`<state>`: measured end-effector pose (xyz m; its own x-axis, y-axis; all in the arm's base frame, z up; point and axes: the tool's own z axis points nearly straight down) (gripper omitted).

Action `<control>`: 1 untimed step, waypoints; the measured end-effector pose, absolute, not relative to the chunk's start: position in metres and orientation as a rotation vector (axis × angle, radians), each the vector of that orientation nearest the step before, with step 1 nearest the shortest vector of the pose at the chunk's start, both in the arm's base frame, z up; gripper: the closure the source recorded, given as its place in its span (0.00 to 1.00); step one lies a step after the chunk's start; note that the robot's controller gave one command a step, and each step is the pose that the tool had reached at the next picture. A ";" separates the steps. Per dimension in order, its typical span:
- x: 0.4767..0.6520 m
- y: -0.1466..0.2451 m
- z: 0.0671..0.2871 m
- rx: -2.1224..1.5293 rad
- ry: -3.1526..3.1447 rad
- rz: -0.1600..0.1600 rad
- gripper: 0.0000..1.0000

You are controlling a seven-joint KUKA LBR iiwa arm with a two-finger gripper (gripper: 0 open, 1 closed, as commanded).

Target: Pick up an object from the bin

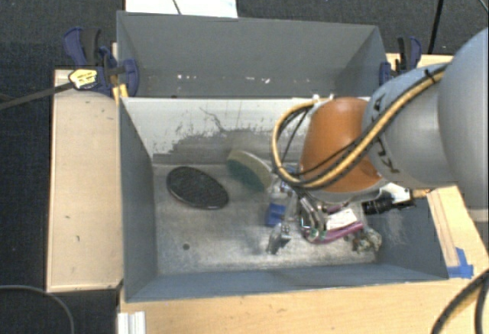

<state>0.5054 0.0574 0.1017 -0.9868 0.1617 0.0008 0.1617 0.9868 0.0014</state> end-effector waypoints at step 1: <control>0.502 0.056 0.114 -0.616 -3.085 -0.001 0.00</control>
Offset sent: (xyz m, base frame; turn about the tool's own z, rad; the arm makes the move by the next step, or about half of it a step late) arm -0.0045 -0.0016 0.0115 0.2319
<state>0.5016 0.0556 0.1136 -0.9234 0.3839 -0.0037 0.3839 0.9234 0.0017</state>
